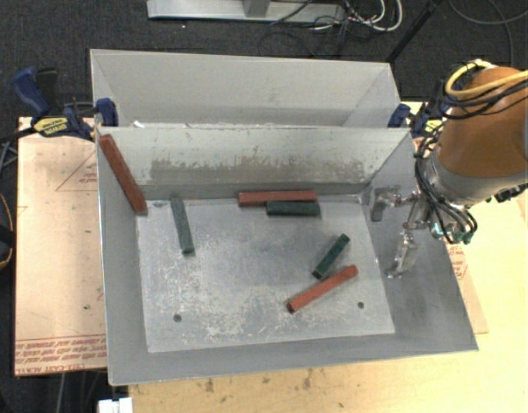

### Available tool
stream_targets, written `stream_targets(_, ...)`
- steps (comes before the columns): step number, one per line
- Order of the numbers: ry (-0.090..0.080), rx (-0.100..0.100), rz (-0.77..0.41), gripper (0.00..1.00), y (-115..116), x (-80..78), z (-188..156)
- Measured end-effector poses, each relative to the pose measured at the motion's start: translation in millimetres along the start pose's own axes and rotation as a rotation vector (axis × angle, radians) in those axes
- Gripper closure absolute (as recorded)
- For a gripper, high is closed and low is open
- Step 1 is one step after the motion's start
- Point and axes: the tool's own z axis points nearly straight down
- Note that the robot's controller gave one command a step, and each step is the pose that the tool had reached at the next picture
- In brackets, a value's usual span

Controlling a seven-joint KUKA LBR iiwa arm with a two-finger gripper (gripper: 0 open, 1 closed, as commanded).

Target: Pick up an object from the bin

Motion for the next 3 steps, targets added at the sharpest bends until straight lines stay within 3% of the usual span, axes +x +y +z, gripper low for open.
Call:
stream_targets(1, -0.007, 0.001, -0.003, 0.0, 0, -1.7, -4)
stream_targets(2, -0.012, 0.002, -0.022, 0.0, 17, 3.7, 56)
stream_targets(3, -0.008, 0.002, -0.093, 1.0, 31, -20.1, 121)
